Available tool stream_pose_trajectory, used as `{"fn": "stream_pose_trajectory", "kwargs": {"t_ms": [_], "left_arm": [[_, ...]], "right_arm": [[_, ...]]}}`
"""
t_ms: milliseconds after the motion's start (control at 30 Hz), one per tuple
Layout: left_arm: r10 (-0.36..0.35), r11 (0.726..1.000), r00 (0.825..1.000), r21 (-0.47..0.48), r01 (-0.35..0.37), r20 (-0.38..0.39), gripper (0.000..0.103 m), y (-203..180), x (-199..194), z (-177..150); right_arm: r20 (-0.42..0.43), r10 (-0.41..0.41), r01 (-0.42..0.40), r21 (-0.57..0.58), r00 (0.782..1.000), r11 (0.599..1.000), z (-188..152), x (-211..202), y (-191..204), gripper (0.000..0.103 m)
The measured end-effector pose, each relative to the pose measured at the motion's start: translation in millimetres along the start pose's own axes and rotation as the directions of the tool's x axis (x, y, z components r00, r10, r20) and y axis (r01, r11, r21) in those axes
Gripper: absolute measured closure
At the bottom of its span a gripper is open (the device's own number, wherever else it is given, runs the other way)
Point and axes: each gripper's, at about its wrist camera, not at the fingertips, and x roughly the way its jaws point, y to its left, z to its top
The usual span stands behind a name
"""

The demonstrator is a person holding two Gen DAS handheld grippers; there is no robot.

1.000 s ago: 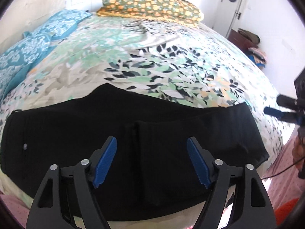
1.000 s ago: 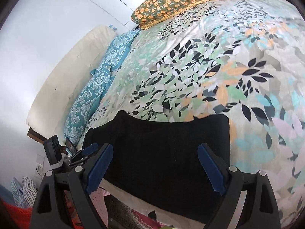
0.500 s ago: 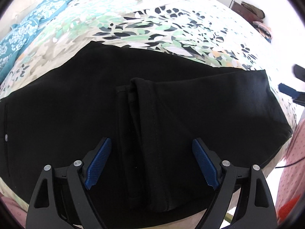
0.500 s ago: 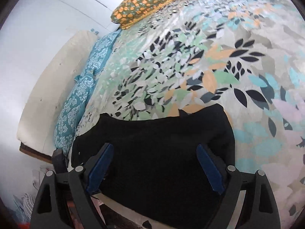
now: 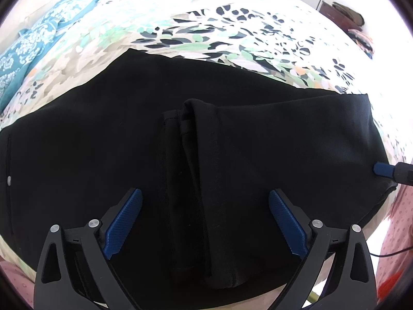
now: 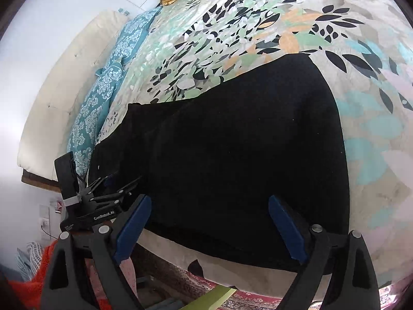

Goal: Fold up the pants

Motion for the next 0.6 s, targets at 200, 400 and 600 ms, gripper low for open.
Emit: {"fn": "stream_pose_trajectory", "kwargs": {"t_ms": [200,400,600], "left_arm": [[0.009,1.0,1.0,-0.009,-0.009,0.004,0.0,1,2,-1],[0.008,1.0,1.0,-0.012,-0.008,0.009,0.0,2,1,-1],[0.008,1.0,1.0,-0.018,-0.007,0.013,0.0,2,2,-2]], "right_arm": [[0.013,-0.049,0.05,-0.046,0.999,0.998,-2,6,12,0.0],[0.148,-0.247,0.276,-0.229,0.958,0.934,-3,-13,53,0.0],[0.368,-0.438,0.558,-0.344,0.82,0.755,-3,-33,81,0.0]]}}
